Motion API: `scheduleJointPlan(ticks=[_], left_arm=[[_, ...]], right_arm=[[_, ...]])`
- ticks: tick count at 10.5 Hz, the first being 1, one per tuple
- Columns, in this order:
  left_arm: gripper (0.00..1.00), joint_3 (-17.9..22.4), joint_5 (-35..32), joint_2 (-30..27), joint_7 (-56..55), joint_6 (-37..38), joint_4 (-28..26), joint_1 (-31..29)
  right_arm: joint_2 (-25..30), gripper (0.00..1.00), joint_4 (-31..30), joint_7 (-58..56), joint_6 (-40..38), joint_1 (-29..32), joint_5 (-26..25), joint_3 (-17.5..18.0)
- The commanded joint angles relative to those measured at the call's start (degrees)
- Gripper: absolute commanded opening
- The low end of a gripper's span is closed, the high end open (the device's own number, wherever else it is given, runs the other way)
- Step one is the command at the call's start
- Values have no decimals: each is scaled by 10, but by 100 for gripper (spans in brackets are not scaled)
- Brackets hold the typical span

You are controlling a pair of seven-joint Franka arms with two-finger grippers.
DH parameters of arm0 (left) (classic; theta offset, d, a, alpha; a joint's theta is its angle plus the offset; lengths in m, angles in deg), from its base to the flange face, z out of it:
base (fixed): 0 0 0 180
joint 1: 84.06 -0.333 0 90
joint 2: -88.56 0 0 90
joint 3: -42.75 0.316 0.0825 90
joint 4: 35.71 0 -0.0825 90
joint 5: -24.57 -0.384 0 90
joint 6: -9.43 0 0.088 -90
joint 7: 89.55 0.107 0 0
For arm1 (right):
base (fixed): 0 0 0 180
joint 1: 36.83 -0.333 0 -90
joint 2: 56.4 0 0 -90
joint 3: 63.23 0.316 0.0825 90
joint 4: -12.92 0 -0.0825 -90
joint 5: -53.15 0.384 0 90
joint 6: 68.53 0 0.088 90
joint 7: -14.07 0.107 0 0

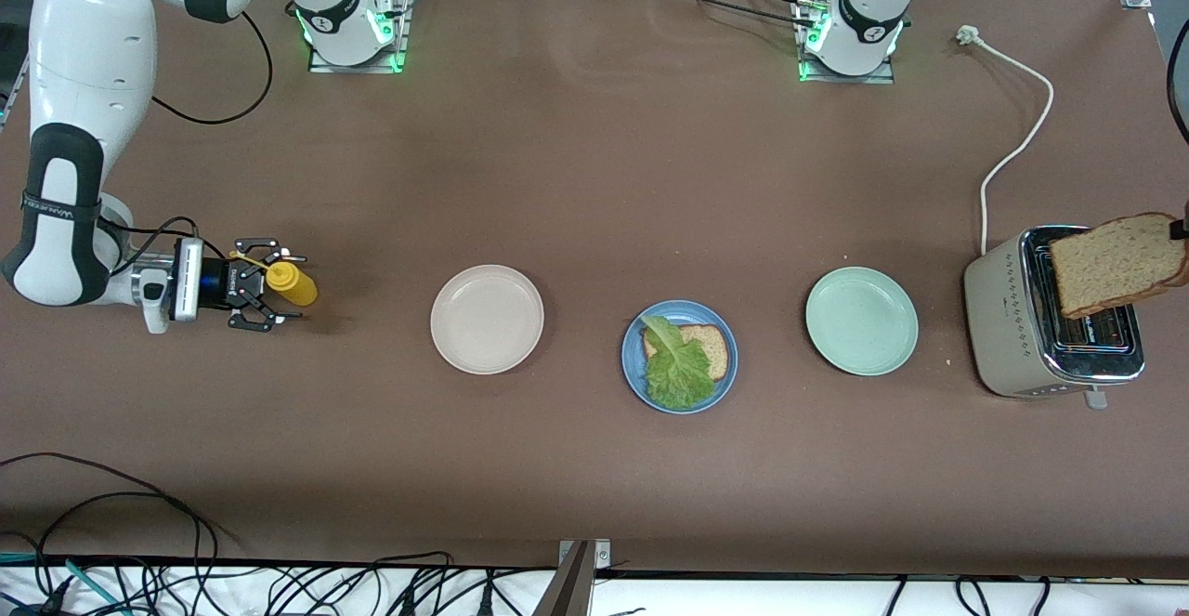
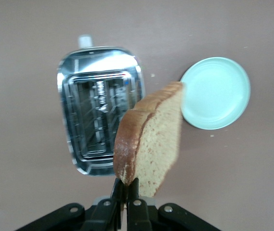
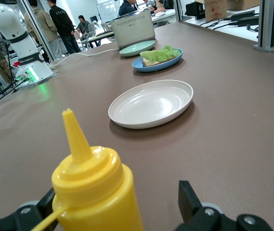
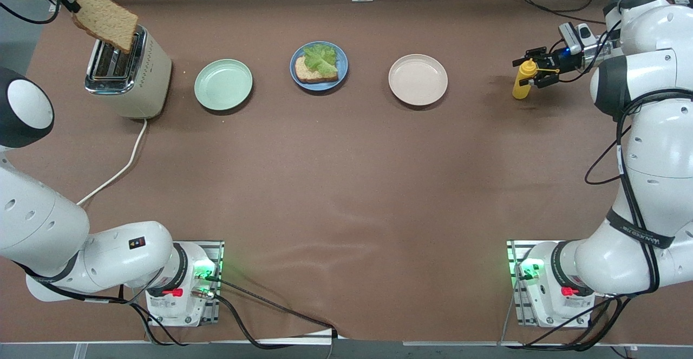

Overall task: Make sandwich in blue plate with both arms
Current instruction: 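Grasp the toaster bread slice with the left gripper and lift it out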

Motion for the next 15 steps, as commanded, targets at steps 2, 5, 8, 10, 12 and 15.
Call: scheduleJointPlan(ticks=[2, 5, 8, 10, 12, 15], left_arm=[[0, -1, 84, 40, 12, 18, 4, -2], [0, -4, 94, 53, 2, 25, -9, 33], [0, -4, 119, 57, -35, 25, -22, 45], [0, -4, 130, 69, -35, 23, -21, 52], [0, -4, 144, 72, -51, 19, -28, 64], [0, -4, 174, 67, -54, -12, -65, 63]], right_arm=[[-11, 100, -4, -31, -11, -1, -10, -6], [-28, 100, -4, -56, -11, 2, -8, -7], [-34, 100, -3, -65, -11, 6, -7, -8], [-36, 100, -2, -71, -11, 7, -6, -8], [-36, 100, -1, -73, -12, 9, -7, -15], [-45, 100, -1, -81, -12, 12, -8, -30]])
